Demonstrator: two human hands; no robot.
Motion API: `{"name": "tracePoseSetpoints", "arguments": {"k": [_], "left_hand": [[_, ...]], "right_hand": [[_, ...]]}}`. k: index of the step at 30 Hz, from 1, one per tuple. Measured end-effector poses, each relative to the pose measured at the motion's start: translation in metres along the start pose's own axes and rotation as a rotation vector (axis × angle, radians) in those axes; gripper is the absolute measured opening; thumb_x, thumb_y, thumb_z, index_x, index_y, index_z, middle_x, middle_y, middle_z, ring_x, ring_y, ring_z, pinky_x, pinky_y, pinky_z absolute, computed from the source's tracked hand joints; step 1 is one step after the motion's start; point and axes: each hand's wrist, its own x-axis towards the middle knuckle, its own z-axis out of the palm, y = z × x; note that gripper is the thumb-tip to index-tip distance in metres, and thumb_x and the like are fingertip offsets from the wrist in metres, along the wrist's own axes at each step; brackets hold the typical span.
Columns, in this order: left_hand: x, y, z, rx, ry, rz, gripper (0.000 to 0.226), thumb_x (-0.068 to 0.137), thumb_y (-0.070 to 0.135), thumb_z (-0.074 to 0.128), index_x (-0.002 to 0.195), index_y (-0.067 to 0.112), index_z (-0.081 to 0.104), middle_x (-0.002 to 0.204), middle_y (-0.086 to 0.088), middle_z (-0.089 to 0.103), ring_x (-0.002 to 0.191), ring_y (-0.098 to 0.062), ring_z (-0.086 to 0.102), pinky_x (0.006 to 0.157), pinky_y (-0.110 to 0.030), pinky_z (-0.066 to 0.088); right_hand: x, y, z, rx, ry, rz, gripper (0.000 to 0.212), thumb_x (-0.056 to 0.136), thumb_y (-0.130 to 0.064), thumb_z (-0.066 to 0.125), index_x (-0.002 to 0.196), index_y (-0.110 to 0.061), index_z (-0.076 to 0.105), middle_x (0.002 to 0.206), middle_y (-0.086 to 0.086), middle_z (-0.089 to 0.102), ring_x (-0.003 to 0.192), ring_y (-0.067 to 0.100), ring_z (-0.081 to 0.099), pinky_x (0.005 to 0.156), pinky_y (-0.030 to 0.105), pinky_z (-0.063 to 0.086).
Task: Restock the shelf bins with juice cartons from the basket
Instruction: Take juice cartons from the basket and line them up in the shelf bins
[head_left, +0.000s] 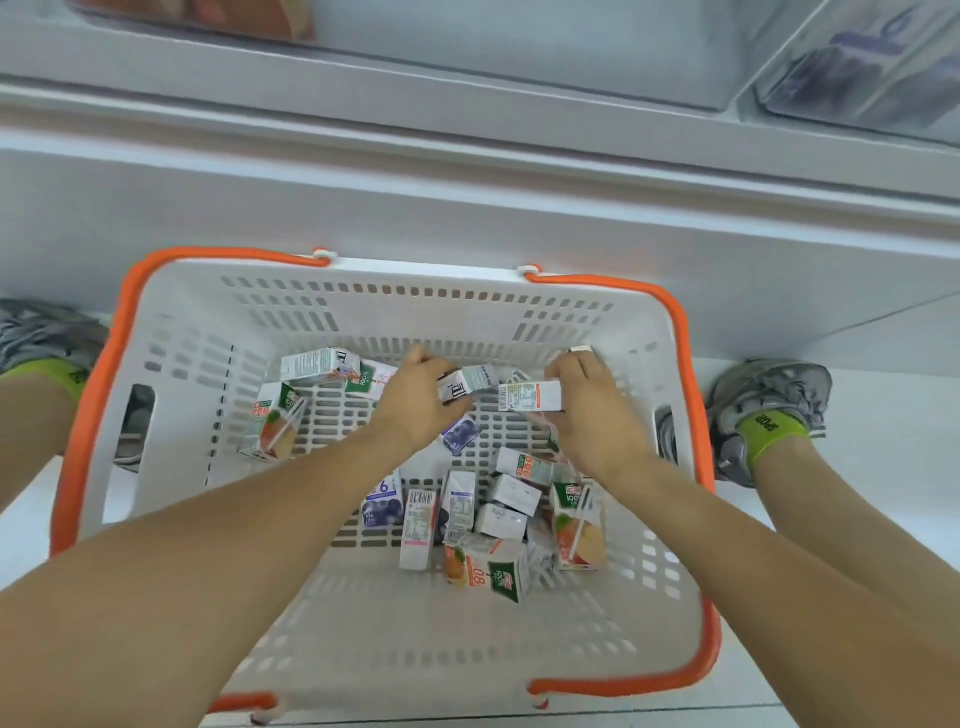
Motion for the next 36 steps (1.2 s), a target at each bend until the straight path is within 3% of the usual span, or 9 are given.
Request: {"name": "tracePoseSetpoints", "arguments": {"k": [6,9,15,19,22,25,27,30,36], "left_hand": [[-0.030,0.020,-0.034,-0.542,-0.121,-0.279,0.026,0.084,0.014,0.078,0.087,0.006,0.054,0.085,-0.017,0.065,0.068,-0.027,0.071,0.068,-0.035,0.061],[-0.053,0.039,-0.066,-0.697,-0.240,-0.353,0.035,0.083,0.024,0.079,0.097,-0.002,0.060,0.094,-0.022,0.071,0.077,-0.033,0.075,0.071,-0.037,0.062],[-0.095,0.097,-0.135,-0.816,-0.301,-0.266,0.033,0.085,0.029,0.075,0.107,0.004,0.073,0.098,-0.012,0.074,0.087,-0.037,0.072,0.088,-0.046,0.059],[-0.126,0.125,-0.183,-0.753,-0.368,-0.197,0.011,0.091,0.008,0.063,0.086,-0.002,0.062,0.082,-0.015,0.067,0.078,-0.030,0.071,0.075,-0.036,0.060],[-0.146,0.131,-0.207,-0.714,-0.398,-0.118,0.019,0.088,-0.011,0.054,0.073,0.002,0.051,0.074,-0.017,0.055,0.070,-0.025,0.067,0.075,-0.034,0.058],[-0.159,0.132,-0.220,-0.885,-0.482,-0.114,0.021,0.081,-0.019,0.053,0.089,0.000,0.049,0.079,-0.019,0.057,0.078,-0.033,0.066,0.070,-0.031,0.058],[-0.164,0.141,-0.223,-1.077,-0.598,-0.163,0.016,0.074,-0.011,0.053,0.088,-0.005,0.048,0.078,-0.021,0.058,0.095,-0.046,0.062,0.070,-0.036,0.059],[-0.164,0.155,-0.221,-1.163,-0.713,-0.123,0.038,0.077,0.003,0.050,0.108,-0.013,0.066,0.114,-0.035,0.062,0.090,-0.042,0.068,0.062,-0.035,0.058],[-0.157,0.171,-0.243,-1.248,-0.509,0.075,0.049,0.090,0.044,0.059,0.117,0.005,0.071,0.111,-0.022,0.067,0.071,-0.023,0.062,0.057,-0.027,0.053]], "right_hand": [[-0.025,-0.005,-0.063,0.085,-0.122,0.045,0.043,0.091,-0.028,0.071,0.128,-0.019,0.050,0.103,-0.002,0.055,0.093,0.021,0.055,0.064,0.027,0.039],[-0.044,-0.012,-0.105,0.177,-0.083,0.075,0.044,0.088,-0.034,0.073,0.127,-0.026,0.054,0.104,-0.003,0.055,0.090,0.019,0.057,0.068,0.027,0.041],[-0.074,-0.031,-0.168,0.327,0.048,0.030,0.050,0.076,-0.035,0.084,0.118,-0.029,0.058,0.098,-0.013,0.060,0.091,0.012,0.063,0.069,0.019,0.049],[-0.085,-0.045,-0.190,0.653,0.113,0.020,0.047,0.064,-0.020,0.093,0.103,-0.015,0.066,0.092,0.004,0.075,0.082,0.023,0.073,0.078,0.042,0.060],[-0.086,-0.052,-0.200,0.766,0.136,0.000,0.039,0.063,-0.015,0.093,0.095,-0.009,0.072,0.081,0.005,0.077,0.069,0.021,0.074,0.067,0.036,0.060],[-0.080,-0.064,-0.209,0.830,0.170,-0.019,0.039,0.063,-0.015,0.093,0.095,-0.008,0.071,0.078,0.005,0.077,0.065,0.018,0.072,0.059,0.028,0.055],[-0.075,-0.072,-0.213,0.878,0.193,-0.043,0.038,0.065,-0.015,0.092,0.095,-0.008,0.071,0.078,0.006,0.077,0.066,0.019,0.073,0.056,0.024,0.055],[-0.069,-0.086,-0.220,0.941,0.212,-0.098,0.033,0.068,-0.016,0.090,0.094,-0.008,0.071,0.078,0.007,0.077,0.070,0.022,0.074,0.059,0.028,0.060],[-0.062,-0.118,-0.242,0.958,0.313,-0.207,0.034,0.071,-0.009,0.087,0.100,-0.004,0.070,0.086,0.011,0.076,0.069,0.021,0.074,0.062,0.033,0.062]]}}
